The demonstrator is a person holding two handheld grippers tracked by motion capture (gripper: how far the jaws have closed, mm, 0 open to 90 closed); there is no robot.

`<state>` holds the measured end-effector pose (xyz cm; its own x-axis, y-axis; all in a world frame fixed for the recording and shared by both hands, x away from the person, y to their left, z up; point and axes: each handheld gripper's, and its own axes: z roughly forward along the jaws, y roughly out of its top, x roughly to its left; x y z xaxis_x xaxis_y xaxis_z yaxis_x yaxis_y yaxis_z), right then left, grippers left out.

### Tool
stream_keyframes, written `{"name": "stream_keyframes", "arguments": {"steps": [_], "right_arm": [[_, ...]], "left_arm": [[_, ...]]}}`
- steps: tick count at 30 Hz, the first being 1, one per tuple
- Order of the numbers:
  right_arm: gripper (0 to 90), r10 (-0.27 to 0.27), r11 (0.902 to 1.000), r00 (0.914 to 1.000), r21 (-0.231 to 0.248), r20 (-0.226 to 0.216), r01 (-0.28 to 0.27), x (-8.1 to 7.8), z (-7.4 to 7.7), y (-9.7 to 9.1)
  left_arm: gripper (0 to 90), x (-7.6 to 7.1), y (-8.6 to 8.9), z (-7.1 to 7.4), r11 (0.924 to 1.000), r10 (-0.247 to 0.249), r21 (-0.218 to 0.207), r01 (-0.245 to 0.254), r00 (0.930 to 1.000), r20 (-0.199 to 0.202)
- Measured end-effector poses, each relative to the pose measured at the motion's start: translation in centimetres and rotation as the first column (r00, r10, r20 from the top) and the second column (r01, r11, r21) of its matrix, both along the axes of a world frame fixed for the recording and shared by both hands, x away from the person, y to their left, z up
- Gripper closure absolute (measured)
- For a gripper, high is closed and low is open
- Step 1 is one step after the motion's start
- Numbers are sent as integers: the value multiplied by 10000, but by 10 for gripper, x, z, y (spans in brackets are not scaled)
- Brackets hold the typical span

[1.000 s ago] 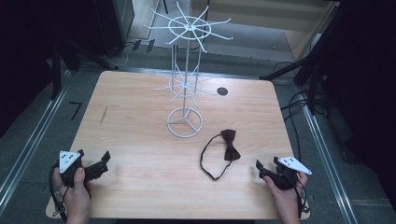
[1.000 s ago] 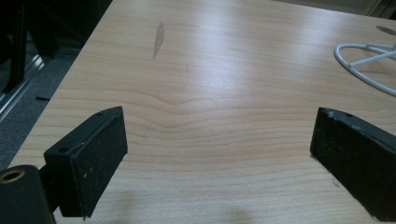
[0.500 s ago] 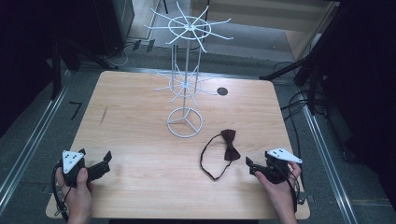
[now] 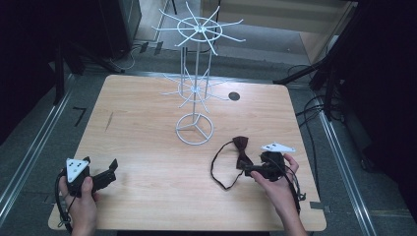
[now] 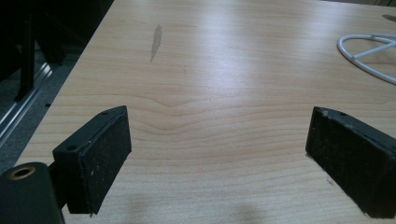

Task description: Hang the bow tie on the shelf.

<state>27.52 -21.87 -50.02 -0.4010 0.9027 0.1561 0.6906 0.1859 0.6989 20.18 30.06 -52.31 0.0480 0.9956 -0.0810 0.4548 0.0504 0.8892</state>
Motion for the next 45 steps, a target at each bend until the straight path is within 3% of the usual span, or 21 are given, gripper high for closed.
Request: {"name": "stream_keyframes", "arguments": {"steps": [3,8,9,10,15,17,20,25,26,30,32,36,37,40,41,45], "right_arm": [[64,55,9999,9999,-97,-127,-56,4,0,7],[145,-111,9998,9992,-139,-377,106,17,-6,17],[225,-215,9994,9990,-260,-381,205,21,-11,20],[250,-404,9983,9986,-443,-334,389,22,-13,21],[296,-698,9967,9964,-458,-482,676,27,-18,23],[361,-928,9933,9934,-753,-670,877,30,-23,26],[472,-892,9924,9930,-922,-772,820,29,-27,29],[571,-752,9900,9956,-1237,-554,679,25,-28,32],[664,-661,9900,9966,-1278,-487,594,24,-28,33],[770,-496,9900,9984,-1333,-289,453,22,-27,33],[819,-298,9909,9996,-1313,33,299,19,-28,31],[827,-228,9909,9991,-1314,352,273,16,-28,31],[828,-236,9915,9971,-1261,725,327,13,-25,31],[829,-237,9944,9946,-1004,1010,339,10,-20,31],[829,-206,9964,9883,-781,1511,327,7,-14,30],[827,-211,9992,9756,-292,2184,281,1,-5,28]], "left_arm": [[72,0,0,0,10000,-20,30,20,10000,-30],[72,1,0,0,10000,-5,35,5,10000,-46],[73,1,0,0,10000,32,53,-32,10000,-46],[72,1,0,0,10000,30,71,-30,10000,-69],[72,2,-1,0,10000,16,88,-15,9999,-110],[72,2,-1,0,10000,2,83,-1,9999,-147],[72,2,-1,0,10000,-1,85,2,9999,-150],[73,2,0,0,10000,-2,51,2,9999,-152],[73,2,0,0,10000,1,49,0,9999,-147],[77,2,0,0,10000,29,56,-28,9999,-152],[112,2,0,0,10000,73,66,-73,9999,-141],[113,2,0,0,10000,70,66,-69,9999,-155],[113,2,0,0,10000,78,27,-78,9999,-124],[114,2,0,0,10000,65,16,-65,9999,-97],[116,1,0,0,10000,75,26,-75,10000,-65],[122,1,0,0,10000,80,42,-80,10000,-14]]}}
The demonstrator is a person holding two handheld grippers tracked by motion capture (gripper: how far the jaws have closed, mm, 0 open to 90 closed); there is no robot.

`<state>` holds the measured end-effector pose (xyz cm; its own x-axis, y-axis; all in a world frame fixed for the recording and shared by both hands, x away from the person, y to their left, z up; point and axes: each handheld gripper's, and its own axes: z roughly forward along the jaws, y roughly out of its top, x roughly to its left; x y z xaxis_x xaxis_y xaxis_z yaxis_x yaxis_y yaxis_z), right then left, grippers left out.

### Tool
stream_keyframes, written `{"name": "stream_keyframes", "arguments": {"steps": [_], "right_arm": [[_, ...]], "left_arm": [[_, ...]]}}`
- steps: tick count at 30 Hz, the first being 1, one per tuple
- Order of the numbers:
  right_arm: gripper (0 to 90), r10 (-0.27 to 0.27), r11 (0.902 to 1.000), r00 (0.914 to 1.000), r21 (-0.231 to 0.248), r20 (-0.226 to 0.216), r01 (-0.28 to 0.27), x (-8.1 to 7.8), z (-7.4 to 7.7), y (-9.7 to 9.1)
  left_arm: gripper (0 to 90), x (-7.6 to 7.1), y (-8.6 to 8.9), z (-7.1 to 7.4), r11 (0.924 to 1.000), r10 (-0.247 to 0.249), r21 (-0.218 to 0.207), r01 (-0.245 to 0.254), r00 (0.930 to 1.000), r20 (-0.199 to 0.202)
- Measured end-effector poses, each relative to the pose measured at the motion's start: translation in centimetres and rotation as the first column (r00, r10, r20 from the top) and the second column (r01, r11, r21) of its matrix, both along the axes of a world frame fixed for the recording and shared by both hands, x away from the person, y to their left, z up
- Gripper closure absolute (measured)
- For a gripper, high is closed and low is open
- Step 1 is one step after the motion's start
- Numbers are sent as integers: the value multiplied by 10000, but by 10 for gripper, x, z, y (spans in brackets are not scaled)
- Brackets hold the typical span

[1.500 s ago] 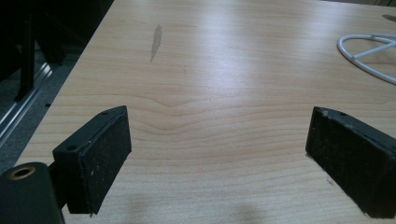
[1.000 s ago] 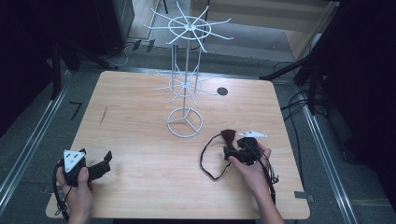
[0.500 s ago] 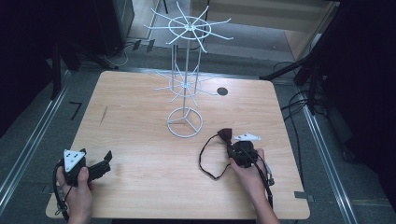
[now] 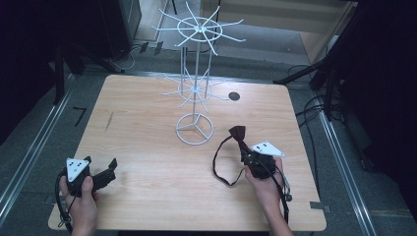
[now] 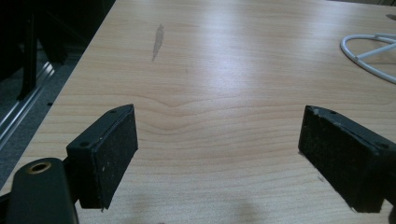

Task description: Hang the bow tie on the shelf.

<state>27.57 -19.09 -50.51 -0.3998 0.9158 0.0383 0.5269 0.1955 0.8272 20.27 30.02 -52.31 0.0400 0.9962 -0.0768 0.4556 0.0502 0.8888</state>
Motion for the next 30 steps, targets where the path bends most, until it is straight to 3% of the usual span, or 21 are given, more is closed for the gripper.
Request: {"name": "stream_keyframes", "arguments": {"steps": [5,9,21,30], "right_arm": [[825,-50,9986,9981,520,622,18,-7,10,-1],[825,-25,9988,9950,499,1000,-25,-11,15,2],[824,74,9986,9857,504,1682,-161,-13,32,12],[822,34,9969,9782,760,2075,-196,-13,43,15]], "left_arm": [[127,0,0,0,10000,-15,-7,15,10000,-9],[132,0,0,0,10000,-24,-14,24,10000,-9],[135,-1,0,0,10000,33,-50,-33,10000,75],[136,-2,0,0,10000,77,-43,-76,9999,128]]}}
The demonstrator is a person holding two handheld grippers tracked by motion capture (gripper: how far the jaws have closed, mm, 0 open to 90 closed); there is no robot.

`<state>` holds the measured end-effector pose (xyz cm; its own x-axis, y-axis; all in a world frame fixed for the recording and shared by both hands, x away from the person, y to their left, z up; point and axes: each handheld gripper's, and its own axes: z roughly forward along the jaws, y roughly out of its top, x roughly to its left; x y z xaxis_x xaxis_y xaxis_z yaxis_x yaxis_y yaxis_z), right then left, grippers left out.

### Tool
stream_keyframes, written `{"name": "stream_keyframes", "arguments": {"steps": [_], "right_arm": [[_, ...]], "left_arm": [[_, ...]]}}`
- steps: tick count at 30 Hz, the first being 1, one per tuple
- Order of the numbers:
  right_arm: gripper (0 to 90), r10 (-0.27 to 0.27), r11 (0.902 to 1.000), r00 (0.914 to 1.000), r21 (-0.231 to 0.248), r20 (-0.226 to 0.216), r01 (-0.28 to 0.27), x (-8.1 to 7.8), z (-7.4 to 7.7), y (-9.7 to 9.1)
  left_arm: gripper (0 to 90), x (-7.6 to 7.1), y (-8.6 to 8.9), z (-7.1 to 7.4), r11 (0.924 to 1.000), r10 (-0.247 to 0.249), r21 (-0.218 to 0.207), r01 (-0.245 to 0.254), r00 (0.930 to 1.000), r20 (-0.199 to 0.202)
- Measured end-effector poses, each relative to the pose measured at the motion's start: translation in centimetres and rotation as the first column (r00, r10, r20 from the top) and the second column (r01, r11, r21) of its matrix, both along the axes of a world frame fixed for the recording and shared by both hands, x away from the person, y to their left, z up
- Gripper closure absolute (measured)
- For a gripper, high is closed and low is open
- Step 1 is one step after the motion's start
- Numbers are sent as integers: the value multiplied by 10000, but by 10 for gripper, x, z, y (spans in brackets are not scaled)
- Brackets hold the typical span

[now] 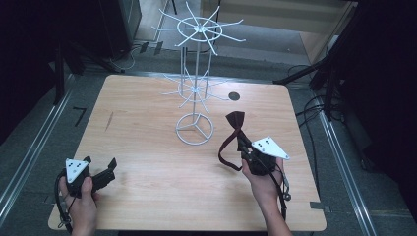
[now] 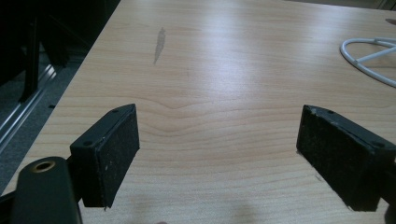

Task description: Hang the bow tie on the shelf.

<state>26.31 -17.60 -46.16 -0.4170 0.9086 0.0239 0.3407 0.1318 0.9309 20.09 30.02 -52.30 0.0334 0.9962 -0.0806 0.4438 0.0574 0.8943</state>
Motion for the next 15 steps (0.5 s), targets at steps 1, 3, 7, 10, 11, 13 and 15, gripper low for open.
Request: {"name": "stream_keyframes", "arguments": {"steps": [1,3,7,10,11,13,15], "right_arm": [[822,0,10000,10000,0,0,0,0,0,0],[821,-2,10000,10000,-42,46,3,1,3,1],[820,0,10000,9998,14,189,0,1,8,2],[819,-22,10000,9996,14,280,22,2,12,3],[819,-11,10000,9994,16,359,10,2,13,3],[819,-65,10000,9990,53,452,63,1,15,4],[818,-76,9999,9982,83,600,71,1,17,4]], "left_arm": [[136,0,0,0,10000,0,0,0,10000,0],[136,0,0,0,10000,-2,6,2,10000,4],[136,0,0,0,10000,-7,10,7,10000,11],[136,0,0,0,10000,5,-15,-5,10000,28],[136,0,0,0,10000,11,-10,-11,10000,22],[136,0,0,0,10000,7,-13,-7,10000,26],[136,0,0,0,10000,7,-6,-7,10000,33]]}}
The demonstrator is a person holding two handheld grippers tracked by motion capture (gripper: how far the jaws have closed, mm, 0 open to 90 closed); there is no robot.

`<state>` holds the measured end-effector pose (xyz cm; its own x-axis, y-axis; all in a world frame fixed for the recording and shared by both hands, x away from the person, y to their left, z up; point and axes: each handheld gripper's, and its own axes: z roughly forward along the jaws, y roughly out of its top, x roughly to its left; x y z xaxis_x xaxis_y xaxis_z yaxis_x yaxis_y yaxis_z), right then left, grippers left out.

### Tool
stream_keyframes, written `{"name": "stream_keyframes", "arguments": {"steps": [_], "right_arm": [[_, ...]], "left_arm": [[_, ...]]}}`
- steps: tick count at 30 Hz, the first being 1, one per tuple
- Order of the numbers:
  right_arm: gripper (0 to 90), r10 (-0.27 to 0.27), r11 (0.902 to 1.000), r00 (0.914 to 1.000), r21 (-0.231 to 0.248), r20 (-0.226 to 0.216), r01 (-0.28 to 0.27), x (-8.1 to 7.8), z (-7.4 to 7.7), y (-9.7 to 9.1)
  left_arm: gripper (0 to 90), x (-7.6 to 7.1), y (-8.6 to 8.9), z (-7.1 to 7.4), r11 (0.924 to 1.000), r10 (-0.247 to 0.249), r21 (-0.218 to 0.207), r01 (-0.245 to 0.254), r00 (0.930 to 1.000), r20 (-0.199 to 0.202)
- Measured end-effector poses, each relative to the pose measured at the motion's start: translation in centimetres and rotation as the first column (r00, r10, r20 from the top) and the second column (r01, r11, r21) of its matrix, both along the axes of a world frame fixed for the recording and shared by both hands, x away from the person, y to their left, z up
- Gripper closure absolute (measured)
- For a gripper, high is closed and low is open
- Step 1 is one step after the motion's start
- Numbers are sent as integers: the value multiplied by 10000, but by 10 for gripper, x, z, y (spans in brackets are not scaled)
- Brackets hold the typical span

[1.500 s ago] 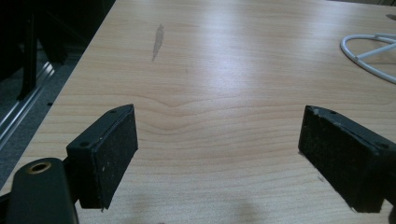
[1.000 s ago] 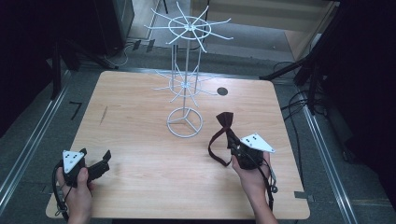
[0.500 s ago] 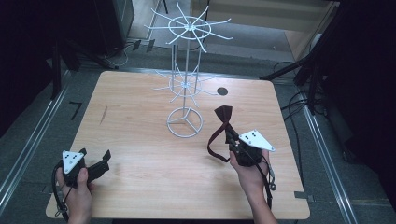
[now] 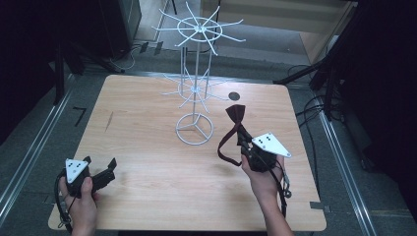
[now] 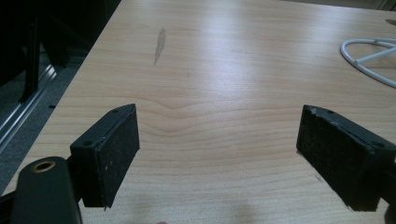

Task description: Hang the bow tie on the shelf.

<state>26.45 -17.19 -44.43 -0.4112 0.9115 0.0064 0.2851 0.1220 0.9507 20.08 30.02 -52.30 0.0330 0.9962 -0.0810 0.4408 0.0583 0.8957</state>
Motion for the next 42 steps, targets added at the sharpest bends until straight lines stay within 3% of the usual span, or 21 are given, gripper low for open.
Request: {"name": "stream_keyframes", "arguments": {"steps": [14,42], "right_arm": [[815,-344,9991,9976,255,600,329,2,12,1],[811,-635,9976,9968,308,489,620,37,32,11]], "left_arm": [[136,0,0,0,10000,4,-1,-4,10000,0],[136,0,1,0,10000,-28,-3,28,10000,-41]]}}
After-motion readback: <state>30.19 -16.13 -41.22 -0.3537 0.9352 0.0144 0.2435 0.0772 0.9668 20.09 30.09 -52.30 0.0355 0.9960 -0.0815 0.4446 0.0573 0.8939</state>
